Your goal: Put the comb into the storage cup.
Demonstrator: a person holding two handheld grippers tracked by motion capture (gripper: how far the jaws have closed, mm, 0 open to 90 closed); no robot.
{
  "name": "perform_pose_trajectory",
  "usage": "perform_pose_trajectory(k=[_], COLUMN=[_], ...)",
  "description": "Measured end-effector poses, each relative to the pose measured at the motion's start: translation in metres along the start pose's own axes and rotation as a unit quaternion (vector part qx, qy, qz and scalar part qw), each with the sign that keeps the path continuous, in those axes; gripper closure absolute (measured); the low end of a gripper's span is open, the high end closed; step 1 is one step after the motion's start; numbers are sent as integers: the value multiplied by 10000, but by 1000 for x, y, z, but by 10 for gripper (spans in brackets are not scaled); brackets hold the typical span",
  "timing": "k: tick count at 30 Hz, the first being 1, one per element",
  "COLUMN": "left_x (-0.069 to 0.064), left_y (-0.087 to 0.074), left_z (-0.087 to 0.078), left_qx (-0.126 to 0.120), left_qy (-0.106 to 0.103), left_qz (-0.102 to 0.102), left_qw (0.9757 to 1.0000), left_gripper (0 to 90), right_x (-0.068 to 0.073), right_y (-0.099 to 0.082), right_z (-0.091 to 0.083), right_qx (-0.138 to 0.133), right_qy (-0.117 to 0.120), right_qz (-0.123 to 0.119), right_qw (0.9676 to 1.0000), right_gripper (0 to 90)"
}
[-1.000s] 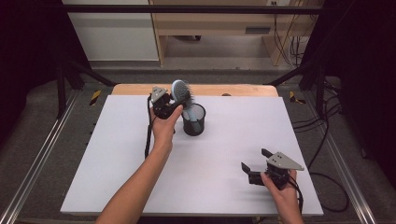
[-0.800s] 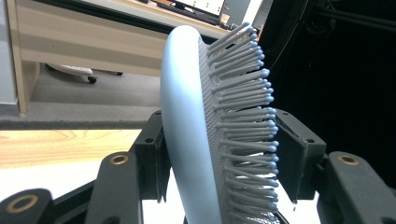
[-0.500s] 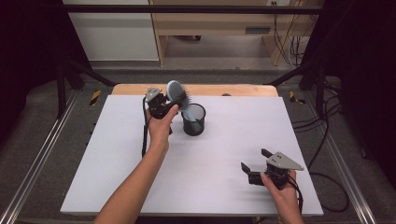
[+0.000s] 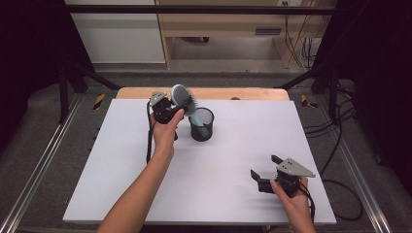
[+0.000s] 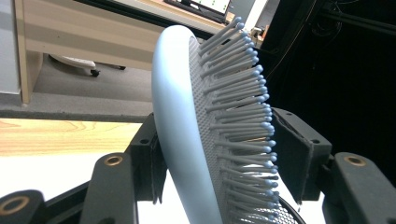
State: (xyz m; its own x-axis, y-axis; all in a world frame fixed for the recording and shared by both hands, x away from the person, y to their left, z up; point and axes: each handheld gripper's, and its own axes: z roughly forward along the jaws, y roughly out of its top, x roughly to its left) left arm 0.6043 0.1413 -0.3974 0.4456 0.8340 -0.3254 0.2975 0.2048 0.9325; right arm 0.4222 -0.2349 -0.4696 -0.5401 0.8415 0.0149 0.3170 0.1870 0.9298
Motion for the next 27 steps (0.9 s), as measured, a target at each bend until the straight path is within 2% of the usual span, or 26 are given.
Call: perform_pose_trajectory(k=[11,22,27], left_x=[-2,-5,-5], left_y=[1,1,2], left_z=[-2,-6,-7], left_qx=[45,52,62], left_qy=[35,217,203], left_qz=[88,363,370], left_qw=[9999,9991,9991], left_gripper=[303,87,52], right_x=[0,0,0], right_y=[0,0,0], right_z=[0,-1,0], right_qx=[-9,-7,3], right_qy=[10,23,28], right_qz=[-1,-1,4], right_qw=[10000,10000,10000], right_gripper=[53,53,53])
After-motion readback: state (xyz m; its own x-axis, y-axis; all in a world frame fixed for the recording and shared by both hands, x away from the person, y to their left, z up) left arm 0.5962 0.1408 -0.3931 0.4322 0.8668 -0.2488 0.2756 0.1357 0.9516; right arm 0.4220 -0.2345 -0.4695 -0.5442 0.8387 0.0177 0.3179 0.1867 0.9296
